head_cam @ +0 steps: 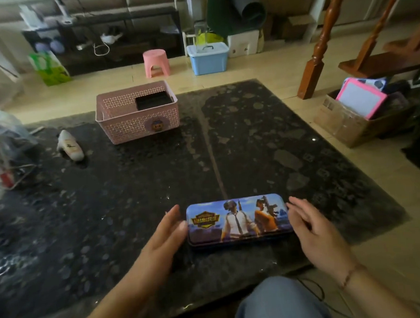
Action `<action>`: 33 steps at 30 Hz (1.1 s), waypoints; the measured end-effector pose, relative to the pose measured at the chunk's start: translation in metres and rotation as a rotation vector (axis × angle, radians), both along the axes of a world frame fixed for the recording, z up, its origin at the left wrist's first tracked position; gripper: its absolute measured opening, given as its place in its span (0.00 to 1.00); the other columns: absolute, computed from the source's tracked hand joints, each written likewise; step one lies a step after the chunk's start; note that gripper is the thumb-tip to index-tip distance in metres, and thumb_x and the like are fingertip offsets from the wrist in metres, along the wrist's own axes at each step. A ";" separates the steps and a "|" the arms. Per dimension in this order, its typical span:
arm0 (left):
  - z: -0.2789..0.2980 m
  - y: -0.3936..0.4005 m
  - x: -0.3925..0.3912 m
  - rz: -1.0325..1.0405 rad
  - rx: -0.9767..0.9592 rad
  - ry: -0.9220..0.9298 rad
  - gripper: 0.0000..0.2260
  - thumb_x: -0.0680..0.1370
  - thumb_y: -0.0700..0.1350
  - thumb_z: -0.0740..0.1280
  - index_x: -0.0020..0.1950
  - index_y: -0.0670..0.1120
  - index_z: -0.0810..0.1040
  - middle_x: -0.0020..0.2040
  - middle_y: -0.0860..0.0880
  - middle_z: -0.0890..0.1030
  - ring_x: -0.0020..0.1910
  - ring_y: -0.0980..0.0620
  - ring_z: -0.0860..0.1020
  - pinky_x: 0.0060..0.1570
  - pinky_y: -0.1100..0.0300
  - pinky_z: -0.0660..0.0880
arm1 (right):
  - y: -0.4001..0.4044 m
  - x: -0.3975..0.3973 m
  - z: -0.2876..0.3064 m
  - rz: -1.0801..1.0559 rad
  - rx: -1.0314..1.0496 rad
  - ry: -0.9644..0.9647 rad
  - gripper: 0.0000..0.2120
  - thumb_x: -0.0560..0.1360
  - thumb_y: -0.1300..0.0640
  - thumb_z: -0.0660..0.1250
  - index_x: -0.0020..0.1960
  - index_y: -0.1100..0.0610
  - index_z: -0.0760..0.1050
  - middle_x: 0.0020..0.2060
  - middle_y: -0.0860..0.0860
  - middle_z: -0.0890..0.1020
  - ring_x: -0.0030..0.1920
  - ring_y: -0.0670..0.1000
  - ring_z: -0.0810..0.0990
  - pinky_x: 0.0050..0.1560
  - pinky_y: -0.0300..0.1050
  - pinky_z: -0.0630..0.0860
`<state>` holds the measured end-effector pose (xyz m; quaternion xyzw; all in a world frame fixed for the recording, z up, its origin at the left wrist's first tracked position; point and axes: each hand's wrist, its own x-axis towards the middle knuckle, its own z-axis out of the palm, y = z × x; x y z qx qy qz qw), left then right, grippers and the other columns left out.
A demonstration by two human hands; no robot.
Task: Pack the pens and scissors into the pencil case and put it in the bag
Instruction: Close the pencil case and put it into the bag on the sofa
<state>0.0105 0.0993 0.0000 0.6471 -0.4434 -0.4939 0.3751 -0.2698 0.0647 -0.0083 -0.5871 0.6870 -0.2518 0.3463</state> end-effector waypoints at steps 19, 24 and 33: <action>-0.022 -0.027 -0.011 -0.309 0.084 -1.119 0.38 0.72 0.72 0.38 0.77 0.54 0.36 0.76 0.53 0.32 0.75 0.51 0.32 0.70 0.42 0.33 | -0.038 0.030 -0.018 0.244 -0.065 0.663 0.41 0.72 0.29 0.42 0.78 0.51 0.41 0.78 0.48 0.45 0.77 0.51 0.39 0.73 0.56 0.39; -0.023 -0.003 -0.007 -0.224 0.212 -0.995 0.24 0.79 0.65 0.44 0.76 0.67 0.48 0.79 0.52 0.38 0.76 0.46 0.35 0.72 0.37 0.39 | -0.028 0.015 -0.014 0.046 0.092 0.559 0.46 0.66 0.22 0.46 0.76 0.48 0.57 0.78 0.48 0.53 0.77 0.54 0.43 0.74 0.58 0.43; -0.022 -0.059 -0.031 0.085 0.194 -0.710 0.18 0.82 0.60 0.49 0.73 0.69 0.57 0.77 0.63 0.51 0.77 0.49 0.37 0.74 0.48 0.41 | -0.081 0.048 -0.012 -0.245 0.022 0.051 0.23 0.72 0.42 0.67 0.62 0.52 0.73 0.64 0.51 0.75 0.67 0.51 0.68 0.67 0.50 0.68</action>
